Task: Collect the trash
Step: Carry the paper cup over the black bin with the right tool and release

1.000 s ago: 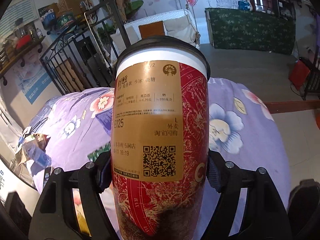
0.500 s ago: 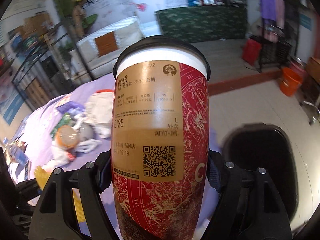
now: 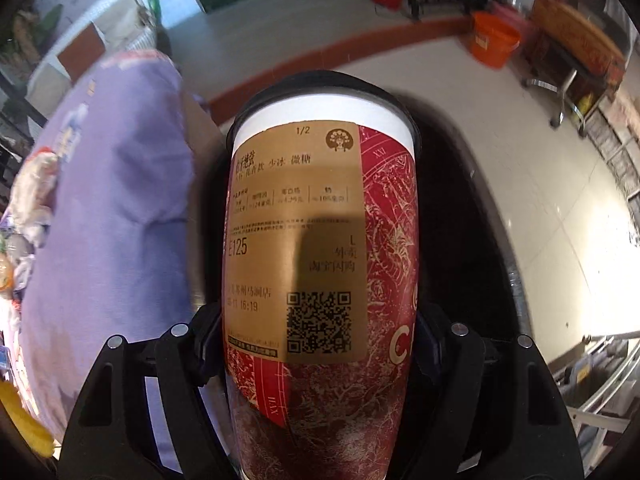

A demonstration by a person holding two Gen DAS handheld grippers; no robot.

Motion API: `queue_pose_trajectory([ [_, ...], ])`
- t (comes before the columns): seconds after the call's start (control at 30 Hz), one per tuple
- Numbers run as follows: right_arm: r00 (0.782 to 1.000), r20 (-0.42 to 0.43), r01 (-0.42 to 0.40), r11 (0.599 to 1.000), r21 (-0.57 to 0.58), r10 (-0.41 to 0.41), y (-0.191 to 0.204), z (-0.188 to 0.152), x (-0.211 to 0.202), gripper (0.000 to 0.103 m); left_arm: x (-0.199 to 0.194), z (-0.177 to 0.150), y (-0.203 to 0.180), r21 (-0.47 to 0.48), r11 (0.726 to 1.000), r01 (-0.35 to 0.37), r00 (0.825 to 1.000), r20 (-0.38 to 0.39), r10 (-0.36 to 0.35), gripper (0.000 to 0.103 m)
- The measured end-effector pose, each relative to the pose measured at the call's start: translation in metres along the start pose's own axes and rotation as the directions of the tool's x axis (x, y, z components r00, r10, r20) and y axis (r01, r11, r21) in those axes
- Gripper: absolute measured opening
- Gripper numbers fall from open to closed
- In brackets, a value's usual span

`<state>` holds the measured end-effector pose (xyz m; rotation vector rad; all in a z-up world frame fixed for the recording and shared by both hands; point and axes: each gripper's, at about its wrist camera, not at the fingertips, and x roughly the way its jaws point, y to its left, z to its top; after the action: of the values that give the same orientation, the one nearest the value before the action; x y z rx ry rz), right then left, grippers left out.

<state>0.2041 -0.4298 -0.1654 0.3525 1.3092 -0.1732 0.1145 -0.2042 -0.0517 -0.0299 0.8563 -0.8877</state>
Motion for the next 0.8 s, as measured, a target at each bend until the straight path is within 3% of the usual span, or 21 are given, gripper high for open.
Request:
queue_pose_trajectory([
  [0.23, 0.978, -0.203, 0.033, 0.999, -0.011, -0.035, -0.002, 0.03, 0.072, 0.074, 0.004, 0.0, -0.013, 0.007, 1.0, 0.01, 1.0, -0.015, -0.01, 0.029],
  [0.43, 0.965, -0.257, 0.055, 0.998, -0.031, -0.061, -0.006, 0.037, 0.095, 0.075, 0.011, 0.0, -0.017, 0.006, 1.0, 0.019, 0.999, -0.043, -0.018, 0.029],
  [0.6, 0.96, -0.277, 0.052, 0.999, 0.006, -0.048, -0.008, 0.047, 0.1, 0.077, 0.017, 0.0, -0.022, 0.02, 1.0, 0.021, 0.998, -0.064, -0.02, 0.029],
  [0.8, 0.98, -0.192, -0.028, 0.996, 0.081, 0.043, -0.021, 0.057, 0.072, 0.077, 0.028, 0.005, -0.028, 0.038, 0.999, 0.032, 0.996, -0.084, -0.028, 0.029],
])
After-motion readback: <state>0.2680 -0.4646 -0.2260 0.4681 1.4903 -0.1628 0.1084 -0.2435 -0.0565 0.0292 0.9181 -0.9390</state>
